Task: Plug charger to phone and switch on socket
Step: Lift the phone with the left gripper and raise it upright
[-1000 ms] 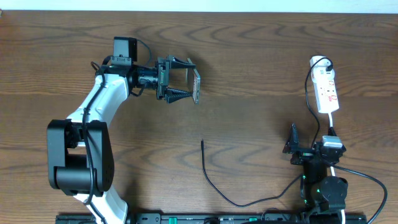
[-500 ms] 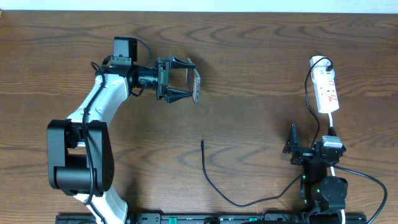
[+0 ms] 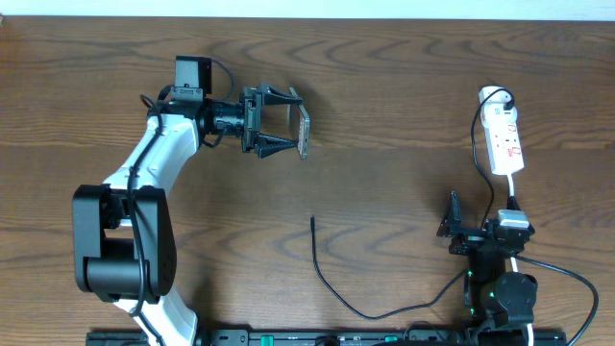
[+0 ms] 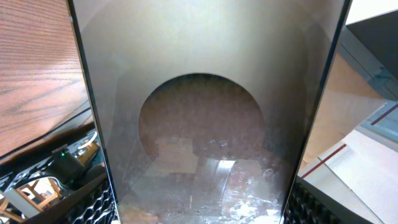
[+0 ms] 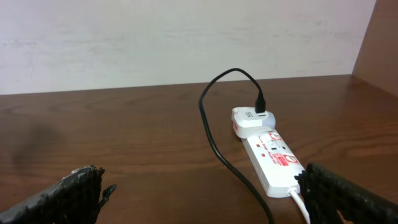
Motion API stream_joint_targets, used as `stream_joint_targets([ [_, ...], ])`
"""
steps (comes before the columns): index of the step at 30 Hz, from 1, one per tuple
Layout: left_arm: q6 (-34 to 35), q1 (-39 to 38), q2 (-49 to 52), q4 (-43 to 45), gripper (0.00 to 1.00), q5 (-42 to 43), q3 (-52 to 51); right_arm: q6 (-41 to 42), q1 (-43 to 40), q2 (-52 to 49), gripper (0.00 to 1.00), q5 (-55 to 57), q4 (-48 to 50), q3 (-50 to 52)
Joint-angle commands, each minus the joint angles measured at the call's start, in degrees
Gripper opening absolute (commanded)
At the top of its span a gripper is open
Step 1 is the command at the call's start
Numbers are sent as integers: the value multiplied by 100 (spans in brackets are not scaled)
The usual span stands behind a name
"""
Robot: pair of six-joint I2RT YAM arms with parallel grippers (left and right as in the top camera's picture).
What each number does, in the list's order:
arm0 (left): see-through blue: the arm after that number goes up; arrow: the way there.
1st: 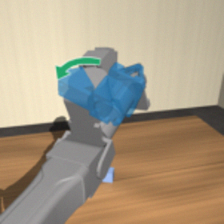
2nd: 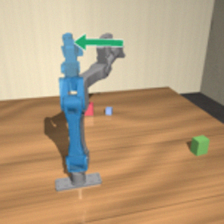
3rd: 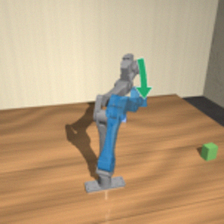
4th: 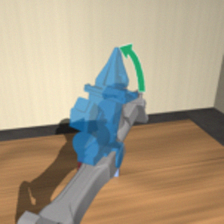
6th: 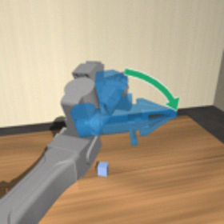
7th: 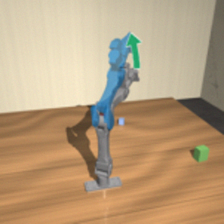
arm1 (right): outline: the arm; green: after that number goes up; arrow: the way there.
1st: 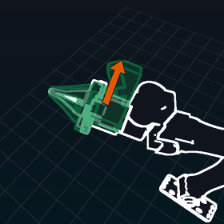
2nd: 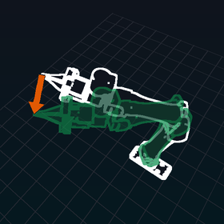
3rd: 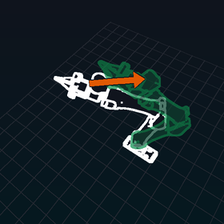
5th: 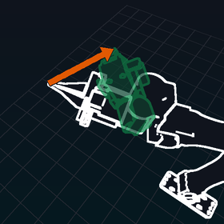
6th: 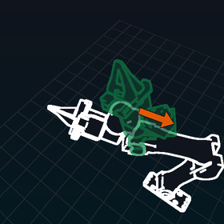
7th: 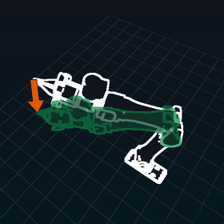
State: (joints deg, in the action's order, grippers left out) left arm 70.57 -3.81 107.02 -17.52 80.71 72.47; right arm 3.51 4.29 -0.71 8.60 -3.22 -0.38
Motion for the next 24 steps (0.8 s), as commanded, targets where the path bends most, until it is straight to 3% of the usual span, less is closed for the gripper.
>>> stream_joint_targets([
  [1,24,26,-234,33,7,310,192,72,9,7,99,4,-26,7],
  [6,55,26,-234,31,7,310,192,72,9,7,99,4,-26,7],
  [15,890,26,-234,52,7,310,192,70,9,7,99,4,-26,7],
  [24,931,26,-234,140,7,308,192,72,9,7,99,4,-26,7],
])
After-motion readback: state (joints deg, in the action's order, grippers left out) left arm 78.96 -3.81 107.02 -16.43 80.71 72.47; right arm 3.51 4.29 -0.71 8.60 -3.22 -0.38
